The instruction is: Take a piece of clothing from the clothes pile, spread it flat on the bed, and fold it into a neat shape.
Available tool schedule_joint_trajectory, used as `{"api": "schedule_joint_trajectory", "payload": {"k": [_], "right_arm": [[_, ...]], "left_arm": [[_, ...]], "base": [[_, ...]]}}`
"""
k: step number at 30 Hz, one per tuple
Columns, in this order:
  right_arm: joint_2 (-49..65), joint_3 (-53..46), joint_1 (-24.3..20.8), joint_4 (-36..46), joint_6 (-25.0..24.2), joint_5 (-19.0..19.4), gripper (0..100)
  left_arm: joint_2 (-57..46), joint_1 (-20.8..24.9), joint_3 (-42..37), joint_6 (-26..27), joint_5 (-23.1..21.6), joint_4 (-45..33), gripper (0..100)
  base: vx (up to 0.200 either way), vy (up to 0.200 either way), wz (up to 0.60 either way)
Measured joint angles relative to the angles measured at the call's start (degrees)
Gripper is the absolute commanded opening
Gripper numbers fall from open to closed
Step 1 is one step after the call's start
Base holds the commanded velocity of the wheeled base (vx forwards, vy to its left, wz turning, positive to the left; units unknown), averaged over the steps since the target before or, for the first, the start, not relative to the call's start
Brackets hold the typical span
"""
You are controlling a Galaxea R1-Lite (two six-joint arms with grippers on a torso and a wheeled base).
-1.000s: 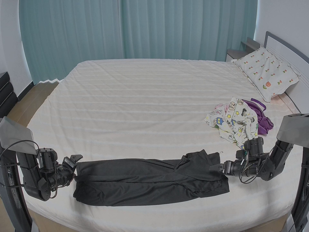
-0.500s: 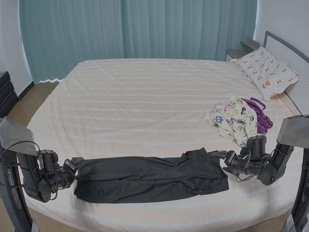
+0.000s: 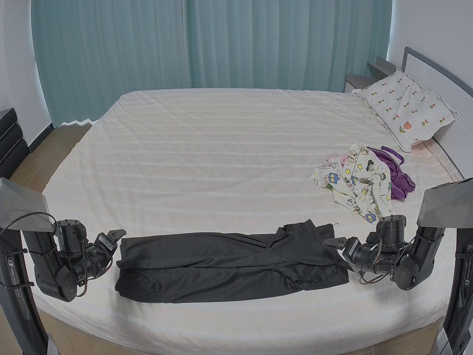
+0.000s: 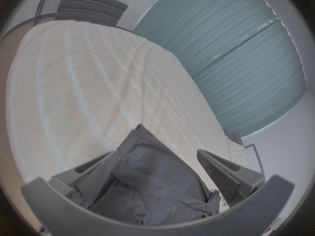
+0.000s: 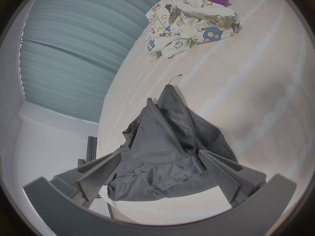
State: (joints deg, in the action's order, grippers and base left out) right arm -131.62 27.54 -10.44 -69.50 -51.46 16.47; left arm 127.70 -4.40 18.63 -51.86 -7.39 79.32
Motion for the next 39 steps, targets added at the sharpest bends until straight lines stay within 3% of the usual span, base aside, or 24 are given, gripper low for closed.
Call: {"api": "schedule_joint_trajectory", "payload": {"k": [7, 13, 18, 24, 25, 34, 39], "right_arm": [[-0.7, -0.1, -0.3, -0.8, 0.0, -0.1, 100], [-1.3, -0.1, -0.5, -1.8, 0.2, -0.2, 100], [-1.7, -0.2, -0.6, -2.1, 0.3, -0.3, 100], [-1.9, -0.2, -0.7, -2.1, 0.3, -0.3, 100], [-1.9, -0.2, -0.7, -2.1, 0.3, -0.3, 100], [-1.9, -0.2, -0.7, -2.1, 0.4, -0.2, 100], [-2.0, -0.2, -0.7, -2.1, 0.4, -0.2, 100]], "left_arm": [[0.2, -0.5, 13.7, 4.4, 0.3, -13.7, 100], [5.0, -0.7, 26.1, 13.3, 0.2, -23.4, 100], [8.8, -0.9, 28.6, 18.7, 0.1, -24.9, 100], [10.8, -1.0, 28.7, 19.1, 0.0, -24.9, 100], [10.9, -1.0, 28.8, 19.2, 0.0, -24.9, 0], [12.4, -1.1, 29.7, 19.2, 0.6, -24.5, 0], [12.5, -1.4, 30.5, 15.5, 1.8, -21.0, 0]], "base": [[0.000, 0.000, 0.00], [0.000, 0.000, 0.00], [0.000, 0.000, 0.00], [0.000, 0.000, 0.00], [0.000, 0.000, 0.00], [0.000, 0.000, 0.00], [0.000, 0.000, 0.00]]}}
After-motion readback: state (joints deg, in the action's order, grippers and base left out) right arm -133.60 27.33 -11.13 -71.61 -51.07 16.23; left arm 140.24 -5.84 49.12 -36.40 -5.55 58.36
